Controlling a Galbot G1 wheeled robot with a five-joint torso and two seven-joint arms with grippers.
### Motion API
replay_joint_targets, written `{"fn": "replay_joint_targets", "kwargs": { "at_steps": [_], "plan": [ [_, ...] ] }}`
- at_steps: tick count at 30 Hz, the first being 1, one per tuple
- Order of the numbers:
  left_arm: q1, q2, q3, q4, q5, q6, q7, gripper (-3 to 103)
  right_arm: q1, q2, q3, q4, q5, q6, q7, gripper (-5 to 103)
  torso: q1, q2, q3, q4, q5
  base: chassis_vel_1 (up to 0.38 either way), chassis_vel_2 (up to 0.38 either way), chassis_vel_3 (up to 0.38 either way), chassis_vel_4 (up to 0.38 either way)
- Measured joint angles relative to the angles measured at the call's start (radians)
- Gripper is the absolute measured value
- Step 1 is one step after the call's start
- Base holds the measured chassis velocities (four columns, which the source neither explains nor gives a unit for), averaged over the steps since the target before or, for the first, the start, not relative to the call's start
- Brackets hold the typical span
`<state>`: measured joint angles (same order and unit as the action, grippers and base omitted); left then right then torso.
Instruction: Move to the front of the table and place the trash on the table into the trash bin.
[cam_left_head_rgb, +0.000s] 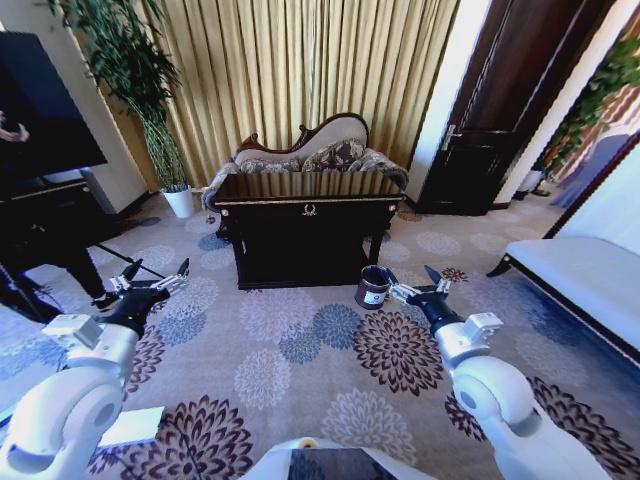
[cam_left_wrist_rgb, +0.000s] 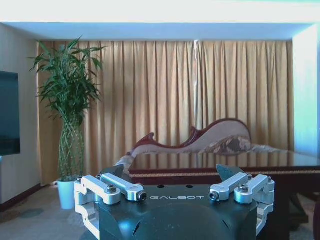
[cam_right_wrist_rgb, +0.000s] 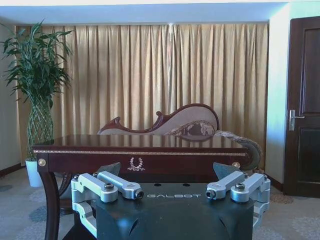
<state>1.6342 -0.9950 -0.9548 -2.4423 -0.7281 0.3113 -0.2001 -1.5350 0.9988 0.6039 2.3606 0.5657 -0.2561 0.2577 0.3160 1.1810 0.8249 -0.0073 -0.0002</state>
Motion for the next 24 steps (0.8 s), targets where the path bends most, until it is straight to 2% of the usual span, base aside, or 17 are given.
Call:
{"fn": "replay_joint_targets", "kwargs": {
  "at_steps": [7, 24],
  "plan": [
    [-0.004, -0.010, 0.018, 0.014, 0.000, -0.035, 0.018, 100, 0.002, 0.003, 0.000, 0.028, -0.031, -0.022, -0.006, 100, 0.000, 0.000, 0.000, 0.0000, 0.0002, 0.000, 0.000, 0.000, 0.000],
    [-0.012, -0.005, 0.019, 0.013, 0.002, -0.034, 0.018, 100, 0.009, 0.004, 0.003, 0.040, -0.011, -0.034, 0.001, 100, 0.000, 0.000, 0.000, -0.0001, 0.0002, 0.000, 0.000, 0.000, 0.000]
  ]
}}
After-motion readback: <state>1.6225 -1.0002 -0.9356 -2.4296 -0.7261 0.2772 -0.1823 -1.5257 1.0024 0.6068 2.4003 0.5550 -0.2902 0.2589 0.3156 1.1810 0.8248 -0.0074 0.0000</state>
